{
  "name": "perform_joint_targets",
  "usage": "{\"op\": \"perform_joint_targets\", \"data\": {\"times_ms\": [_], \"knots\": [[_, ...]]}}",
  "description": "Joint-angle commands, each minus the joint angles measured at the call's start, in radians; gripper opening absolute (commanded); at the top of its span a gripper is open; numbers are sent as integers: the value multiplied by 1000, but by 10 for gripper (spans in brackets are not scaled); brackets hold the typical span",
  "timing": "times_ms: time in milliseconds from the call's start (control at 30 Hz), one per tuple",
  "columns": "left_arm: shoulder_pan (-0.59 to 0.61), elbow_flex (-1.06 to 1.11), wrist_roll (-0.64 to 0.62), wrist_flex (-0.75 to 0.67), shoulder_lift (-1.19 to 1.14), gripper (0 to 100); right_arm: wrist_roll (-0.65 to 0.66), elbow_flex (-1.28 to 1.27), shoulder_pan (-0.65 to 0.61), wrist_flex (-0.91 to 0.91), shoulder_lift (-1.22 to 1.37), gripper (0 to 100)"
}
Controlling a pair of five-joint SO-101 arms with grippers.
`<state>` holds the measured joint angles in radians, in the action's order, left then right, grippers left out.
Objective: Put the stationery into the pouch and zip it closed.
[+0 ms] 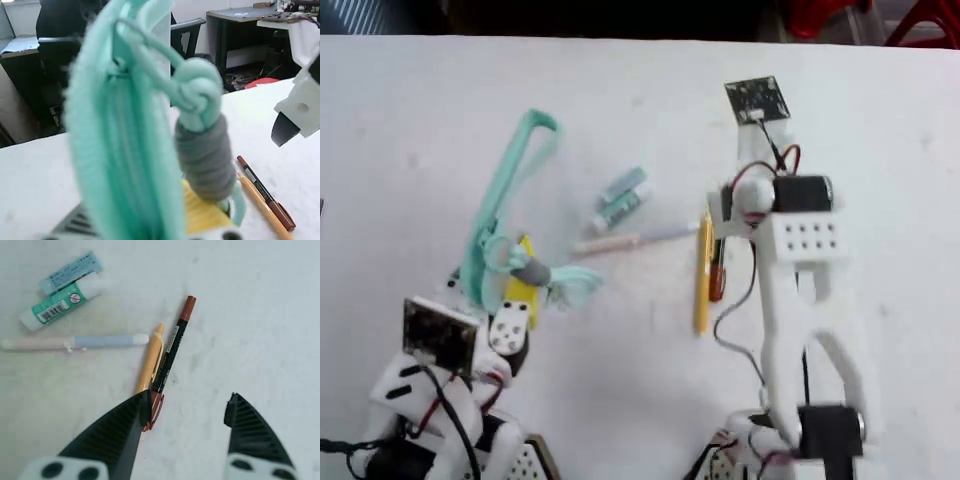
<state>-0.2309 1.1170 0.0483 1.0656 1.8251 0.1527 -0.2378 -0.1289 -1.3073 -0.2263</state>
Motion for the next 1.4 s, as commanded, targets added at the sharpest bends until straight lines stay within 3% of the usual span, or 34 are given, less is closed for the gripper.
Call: {"op": "perform_joint_targets", "data": {"times_ms": [0,333,700,1367], "knots": [[8,29,-21,-5,-2,23,-32,32,15,101,147,230],[10,229,-66,-166,-2,23,-141,344,28,124,559,229],[8,242,-68,-167,-2,23,-244,655,31,82,845,141],[2,242,-68,-152,-2,23,-247,695,65,88,963,148]]}}
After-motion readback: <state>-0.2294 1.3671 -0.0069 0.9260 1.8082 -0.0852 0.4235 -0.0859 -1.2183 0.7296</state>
